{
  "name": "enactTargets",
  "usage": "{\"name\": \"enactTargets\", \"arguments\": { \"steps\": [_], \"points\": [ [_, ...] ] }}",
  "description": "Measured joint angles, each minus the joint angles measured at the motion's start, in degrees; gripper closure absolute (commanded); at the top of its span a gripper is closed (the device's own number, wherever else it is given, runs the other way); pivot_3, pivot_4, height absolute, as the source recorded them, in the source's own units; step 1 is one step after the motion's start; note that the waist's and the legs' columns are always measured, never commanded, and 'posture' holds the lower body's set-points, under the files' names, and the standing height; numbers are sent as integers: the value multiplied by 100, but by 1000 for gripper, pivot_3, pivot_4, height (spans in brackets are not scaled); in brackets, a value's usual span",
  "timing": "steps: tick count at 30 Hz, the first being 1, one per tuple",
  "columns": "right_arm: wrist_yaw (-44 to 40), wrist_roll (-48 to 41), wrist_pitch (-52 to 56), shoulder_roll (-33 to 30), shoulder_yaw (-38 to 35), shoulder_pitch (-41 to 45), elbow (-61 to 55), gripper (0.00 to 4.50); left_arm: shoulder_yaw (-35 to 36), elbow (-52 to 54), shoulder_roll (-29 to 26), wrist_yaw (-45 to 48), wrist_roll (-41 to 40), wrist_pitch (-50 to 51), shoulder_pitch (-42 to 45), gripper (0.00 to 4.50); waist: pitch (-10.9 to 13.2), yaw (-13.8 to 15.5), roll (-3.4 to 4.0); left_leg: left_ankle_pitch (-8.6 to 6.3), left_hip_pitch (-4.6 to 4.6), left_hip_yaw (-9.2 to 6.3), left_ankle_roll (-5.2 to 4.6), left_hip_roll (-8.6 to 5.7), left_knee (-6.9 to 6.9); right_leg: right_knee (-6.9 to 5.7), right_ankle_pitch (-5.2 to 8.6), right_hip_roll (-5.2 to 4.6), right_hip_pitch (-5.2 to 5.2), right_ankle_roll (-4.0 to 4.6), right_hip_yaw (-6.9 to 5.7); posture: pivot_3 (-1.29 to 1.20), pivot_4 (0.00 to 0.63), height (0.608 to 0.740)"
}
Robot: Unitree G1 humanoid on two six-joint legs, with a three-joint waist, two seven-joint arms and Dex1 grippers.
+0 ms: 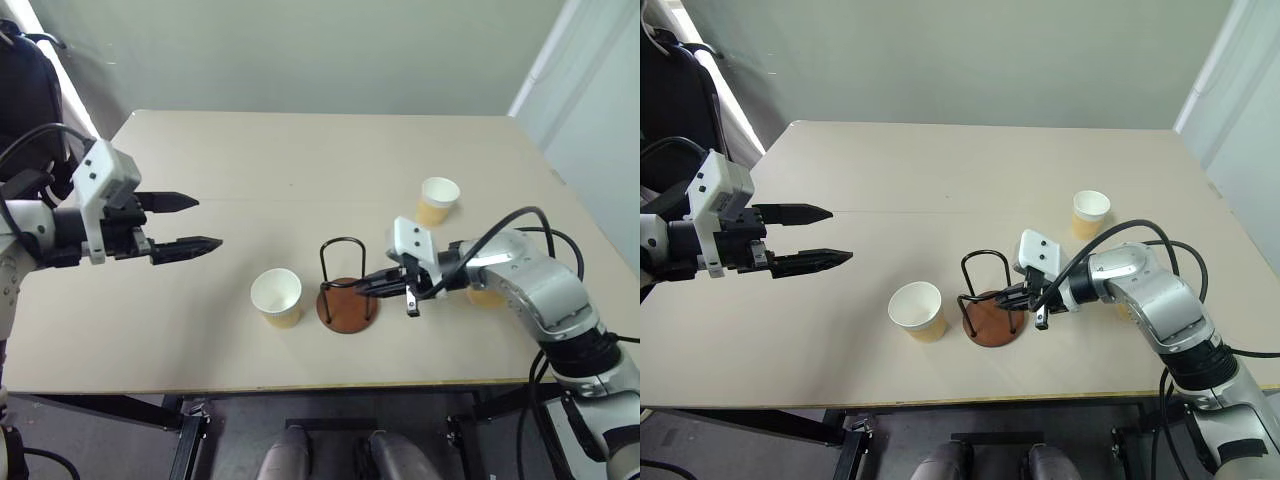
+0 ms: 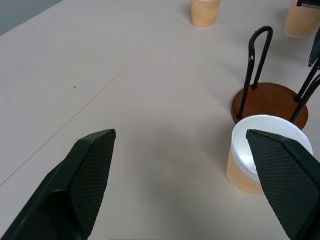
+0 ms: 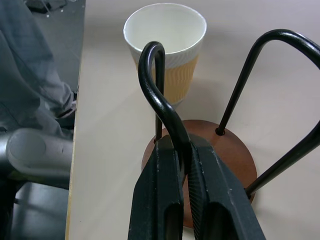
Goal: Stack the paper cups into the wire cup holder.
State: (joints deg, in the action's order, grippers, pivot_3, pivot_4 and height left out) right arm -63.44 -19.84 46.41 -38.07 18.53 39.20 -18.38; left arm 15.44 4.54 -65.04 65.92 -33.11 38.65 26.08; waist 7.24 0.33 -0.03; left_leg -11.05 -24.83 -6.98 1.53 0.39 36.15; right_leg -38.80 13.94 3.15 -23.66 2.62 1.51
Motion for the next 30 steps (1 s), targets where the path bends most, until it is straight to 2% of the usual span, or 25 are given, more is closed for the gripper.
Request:
{"name": "enactTargets", "arguments": {
  "steps": [2, 9, 10, 12, 13, 18, 21, 23, 25, 27, 30],
  "points": [
    [0, 16, -42, -28, 40, -37, -8, 3780, 0, -2, 0, 2, 17, -7, 3, 0, 0, 1, 0, 0, 5, 0, -1, 0, 0, 0, 1, 0, 6, -1, 0, 0, 150, 740],
    [-53, 38, -126, -174, 75, -71, -8, 1161, -43, -39, 0, 31, 90, -13, 122, 0, 0, 4, 0, -2, 10, -1, -2, -1, 0, 2, 3, 0, 14, -4, 0, 0, 150, 740],
    [-74, 37, -138, -209, 75, -71, -9, 952, -52, -51, 0, 34, 95, -16, 152, 0, 0, 5, -1, -2, 12, 0, -3, -1, 0, 2, 3, 0, 15, -4, 0, 0, 150, 740],
    [-156, 36, -191, -345, 74, -61, -9, 233, -82, -85, 1, 45, 109, -35, 213, 0, 0, 6, -1, -2, 13, 0, -4, -1, 0, 4, 3, 0, 18, -5, 1, 0, 150, 740],
    [-234, 32, -236, -451, 74, -47, -12, 52, -120, -123, 4, 63, 111, -61, 267, 0, 0, 7, -1, -2, 13, -1, -4, -1, 0, 4, 4, 0, 19, -6, 0, 0, 150, 740],
    [-656, -175, -290, -917, -162, 277, -10, 52, -238, -245, 9, 262, 72, -106, 586, 0, 3, 15, -3, -3, 11, 0, -5, -2, 0, 6, 5, 0, 19, -9, 2, 0, 150, 740],
    [-860, -544, -165, -1247, -754, 784, 13, 52, -249, -240, -5, 475, -84, -60, 760, 0, 3, 23, -4, -4, 9, 1, -8, -3, -1, 12, 9, 1, 20, -14, 3, 0, 150, 740],
    [-960, -694, -77, -1727, -1245, 982, 87, 52, -255, -115, -68, 732, -277, 71, 737, 0, 1, 35, -6, -7, 2, 0, -12, -3, -3, 24, 13, 1, 22, -19, 3, 0, 150, 740],
    [-1072, -670, -96, -2410, -1598, 697, 143, 52, -276, 222, -162, 978, -414, 131, 544, 0, -1, 88, -11, -10, -10, -4, -16, -6, -4, 47, 17, 0, 25, -27, 3, 0, 150, 740],
    [-1168, -513, -139, -3064, -1855, -8, 240, 52, -329, 530, -162, 1094, -425, 120, 196, 0, -3, 140, -12, -21, 0, -5, -17, -8, -1, 74, 23, -1, 55, -37, 5, 0, 150, 740],
    [-1171, -299, -329, -3363, -1884, -838, 266, 52, -451, 765, 55, 1076, -396, 30, -101, 0, 0, 137, -10, -36, -8, 4, -27, -10, 12, 75, 18, -1, 51, -45, 9, 0, 150, 740]
  ]
}}
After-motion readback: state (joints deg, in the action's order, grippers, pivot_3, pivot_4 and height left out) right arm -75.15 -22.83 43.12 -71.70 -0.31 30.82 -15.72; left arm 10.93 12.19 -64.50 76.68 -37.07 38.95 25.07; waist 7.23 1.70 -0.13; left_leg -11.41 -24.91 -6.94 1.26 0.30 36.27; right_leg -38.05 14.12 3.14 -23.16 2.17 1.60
